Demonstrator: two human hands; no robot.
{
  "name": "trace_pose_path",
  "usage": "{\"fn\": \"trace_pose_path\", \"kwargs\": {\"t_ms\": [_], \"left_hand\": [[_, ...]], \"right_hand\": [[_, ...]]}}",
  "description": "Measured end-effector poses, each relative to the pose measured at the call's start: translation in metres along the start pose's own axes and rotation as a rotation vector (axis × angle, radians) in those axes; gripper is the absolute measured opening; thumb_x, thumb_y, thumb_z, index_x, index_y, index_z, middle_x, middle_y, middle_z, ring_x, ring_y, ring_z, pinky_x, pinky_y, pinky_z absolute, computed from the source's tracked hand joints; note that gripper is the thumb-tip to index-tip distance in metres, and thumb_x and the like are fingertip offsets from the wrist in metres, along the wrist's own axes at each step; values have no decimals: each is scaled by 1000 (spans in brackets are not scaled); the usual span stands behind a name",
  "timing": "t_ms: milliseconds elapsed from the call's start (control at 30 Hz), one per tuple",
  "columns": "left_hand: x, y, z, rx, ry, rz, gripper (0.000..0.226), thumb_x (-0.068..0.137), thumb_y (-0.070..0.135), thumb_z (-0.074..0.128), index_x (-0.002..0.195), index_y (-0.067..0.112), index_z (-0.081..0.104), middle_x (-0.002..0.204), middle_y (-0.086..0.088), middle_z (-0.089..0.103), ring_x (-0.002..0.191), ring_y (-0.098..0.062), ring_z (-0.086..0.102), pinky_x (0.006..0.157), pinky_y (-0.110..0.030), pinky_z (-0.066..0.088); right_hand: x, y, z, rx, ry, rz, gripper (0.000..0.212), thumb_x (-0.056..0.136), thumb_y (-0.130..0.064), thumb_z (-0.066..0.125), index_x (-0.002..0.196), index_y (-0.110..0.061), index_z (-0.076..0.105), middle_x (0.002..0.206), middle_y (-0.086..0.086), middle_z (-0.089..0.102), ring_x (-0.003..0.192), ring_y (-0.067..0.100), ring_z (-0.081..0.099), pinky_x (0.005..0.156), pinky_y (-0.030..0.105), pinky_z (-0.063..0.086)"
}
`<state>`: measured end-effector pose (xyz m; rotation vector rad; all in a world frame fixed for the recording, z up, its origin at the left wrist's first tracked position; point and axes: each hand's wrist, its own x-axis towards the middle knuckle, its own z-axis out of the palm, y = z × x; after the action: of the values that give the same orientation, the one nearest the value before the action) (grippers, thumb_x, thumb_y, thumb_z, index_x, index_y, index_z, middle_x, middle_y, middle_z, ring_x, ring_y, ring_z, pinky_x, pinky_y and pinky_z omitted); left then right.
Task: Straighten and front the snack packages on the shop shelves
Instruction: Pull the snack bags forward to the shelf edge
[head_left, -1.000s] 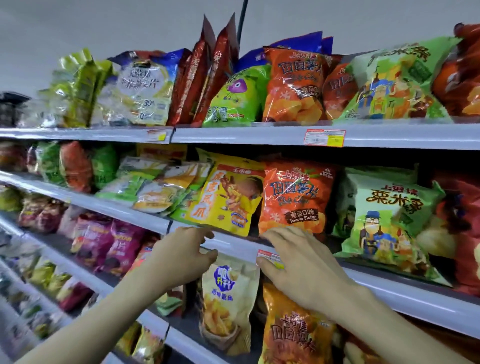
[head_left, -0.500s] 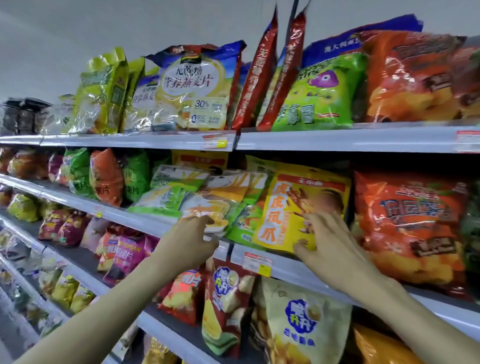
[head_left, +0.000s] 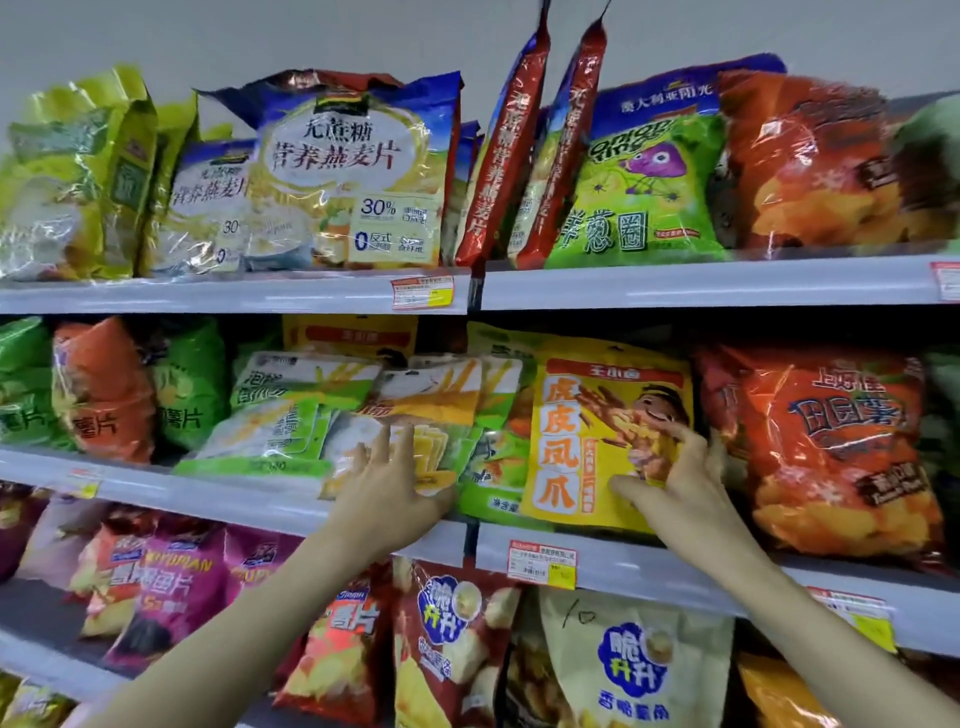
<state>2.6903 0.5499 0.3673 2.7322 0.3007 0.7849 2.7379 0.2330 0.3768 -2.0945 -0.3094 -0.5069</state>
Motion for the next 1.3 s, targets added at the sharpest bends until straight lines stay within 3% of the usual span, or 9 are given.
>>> {"fn": "trace_pose_path", "kwargs": {"t_ms": [167, 233, 300, 500, 667, 800, 933, 1100, 1300], "left_hand": [[8, 0, 5, 55, -71, 42, 81, 96, 70, 46, 156, 16, 38, 160, -23, 38, 148, -51, 31, 117, -55, 35], [4, 5, -3, 76, -5, 113, 60, 91, 65, 45, 117, 13, 58, 109, -16, 61, 116, -45, 58, 89, -46, 48], [-1, 10, -10, 126, 56, 171, 44, 95, 56, 50, 97, 13, 58, 81, -6, 55, 87, -35, 59, 67, -38, 40], [-6, 5, -5, 343, 230, 280, 38, 100, 53, 46, 115, 22, 61, 105, -5, 71, 92, -35, 69, 62, -35, 34], [-1, -13, 6, 375, 238, 313, 50, 99, 53, 51, 141, 29, 60, 120, -1, 74, 93, -35, 75, 63, -37, 50], [-3, -21, -11, 230, 138, 293, 64, 92, 68, 51, 150, 39, 52, 143, 9, 64, 128, -30, 61, 95, -42, 55], [7, -43, -37, -203, 90, 110, 95, 74, 89, 39, 152, 36, 52, 147, 3, 63, 127, -24, 62, 99, -40, 53], [49, -99, -24, -63, 42, -310, 134, 67, 107, 33, 169, 23, 6, 173, -23, 13, 156, -51, 16, 125, -61, 22], [62, -118, -9, 44, 42, -378, 89, 101, 73, 36, 167, 17, 12, 172, -27, 9, 152, -57, 20, 121, -60, 26]], "right_hand": [[11, 0, -2, 84, -3, 89, 109, 80, -40, 86, 163, -22, 17, 156, 3, 36, 135, 26, 46, 111, 40, 41], [17, 3, -2, 114, -4, 126, 114, 70, -45, 91, 159, -22, 24, 148, 3, 49, 131, 26, 54, 111, 46, 47], [20, 1, -1, 139, -30, 145, 111, 60, -47, 95, 151, -20, 37, 134, -1, 61, 119, 23, 63, 104, 45, 53], [35, 13, 1, 221, -9, 171, 113, 25, -62, 97, 125, -22, 62, 111, -3, 77, 101, 20, 74, 91, 43, 61], [25, 1, -6, 307, 39, 178, 65, 59, -35, 101, 113, -18, 69, 104, 0, 78, 95, 22, 74, 81, 39, 61], [20, -7, -11, 389, 2, 200, 31, 72, -11, 94, 99, -10, 78, 82, 0, 80, 77, 20, 77, 64, 29, 54], [19, -11, -14, 429, -32, 207, 27, 72, -15, 94, 92, -8, 77, 85, 3, 79, 76, 16, 70, 59, 28, 47], [18, -18, -20, 513, -105, 295, 43, 70, -18, 95, 100, -2, 69, 80, 8, 75, 61, 19, 73, 49, 26, 51], [23, -19, -20, 641, -157, 366, 77, 49, -26, 101, 118, -6, 73, 101, 20, 79, 92, 38, 78, 93, 55, 60]]}}
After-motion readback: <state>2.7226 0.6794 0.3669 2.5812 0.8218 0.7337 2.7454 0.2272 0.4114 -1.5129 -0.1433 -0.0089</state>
